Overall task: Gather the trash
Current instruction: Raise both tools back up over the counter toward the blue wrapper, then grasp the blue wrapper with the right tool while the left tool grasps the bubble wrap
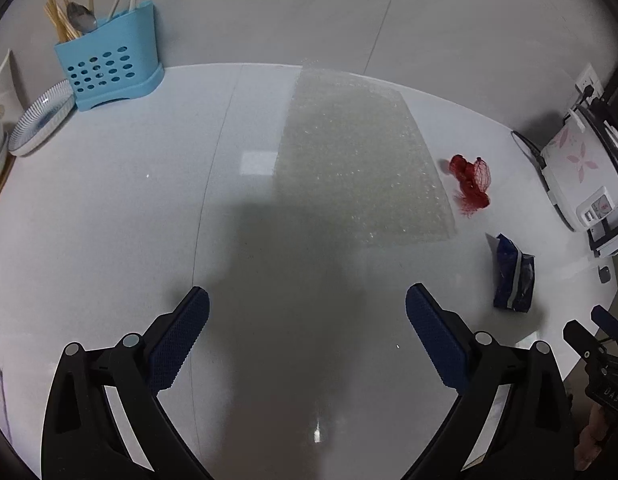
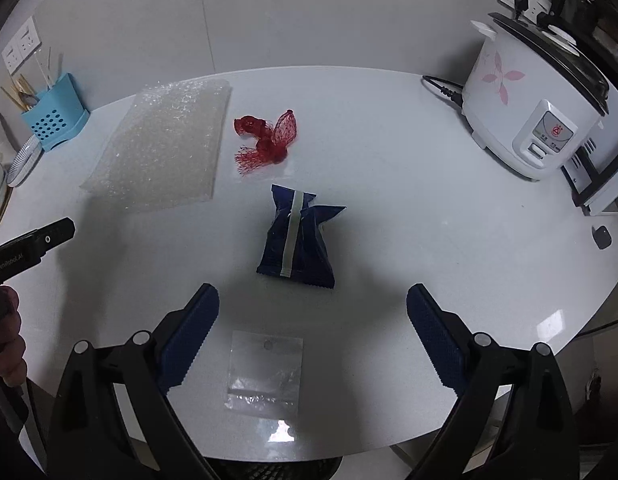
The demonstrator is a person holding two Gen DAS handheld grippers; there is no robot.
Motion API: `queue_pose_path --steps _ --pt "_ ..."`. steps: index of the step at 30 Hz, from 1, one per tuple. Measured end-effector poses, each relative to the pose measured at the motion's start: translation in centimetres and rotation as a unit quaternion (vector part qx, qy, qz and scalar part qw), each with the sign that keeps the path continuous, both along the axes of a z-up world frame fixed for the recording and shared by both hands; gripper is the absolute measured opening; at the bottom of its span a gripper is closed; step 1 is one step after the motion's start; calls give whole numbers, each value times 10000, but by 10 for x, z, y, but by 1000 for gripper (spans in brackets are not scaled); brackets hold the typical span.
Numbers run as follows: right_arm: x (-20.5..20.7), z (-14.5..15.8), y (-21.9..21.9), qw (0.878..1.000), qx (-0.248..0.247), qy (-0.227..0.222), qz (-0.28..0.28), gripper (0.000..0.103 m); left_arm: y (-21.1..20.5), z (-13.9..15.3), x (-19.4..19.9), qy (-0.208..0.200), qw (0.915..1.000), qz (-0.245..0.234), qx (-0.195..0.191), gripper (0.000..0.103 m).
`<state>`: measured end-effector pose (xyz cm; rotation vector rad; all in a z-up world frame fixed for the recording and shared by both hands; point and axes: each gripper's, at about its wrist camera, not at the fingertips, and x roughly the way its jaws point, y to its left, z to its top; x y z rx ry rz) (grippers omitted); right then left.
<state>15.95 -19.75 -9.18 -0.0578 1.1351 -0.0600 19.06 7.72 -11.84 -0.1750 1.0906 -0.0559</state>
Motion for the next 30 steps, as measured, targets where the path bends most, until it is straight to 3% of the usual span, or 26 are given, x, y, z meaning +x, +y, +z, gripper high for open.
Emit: queue_pose_path --steps 9,20,27,30 --pt "38 -34 15 9989 -95 325 -310 91 7 -17 71 117 9998 -138 -102 96" --pt "73 -57 6 9950 -10 599 -798 91 6 -42 133 539 9982 -152 -210 97" --pt "81 -75 4 9920 30 793 -984 91 -12 -59 148 748 9966 -222 260 97" --pt "82 -79 5 9925 3 796 -930 88 -17 -59 146 814 9951 -224 512 92"
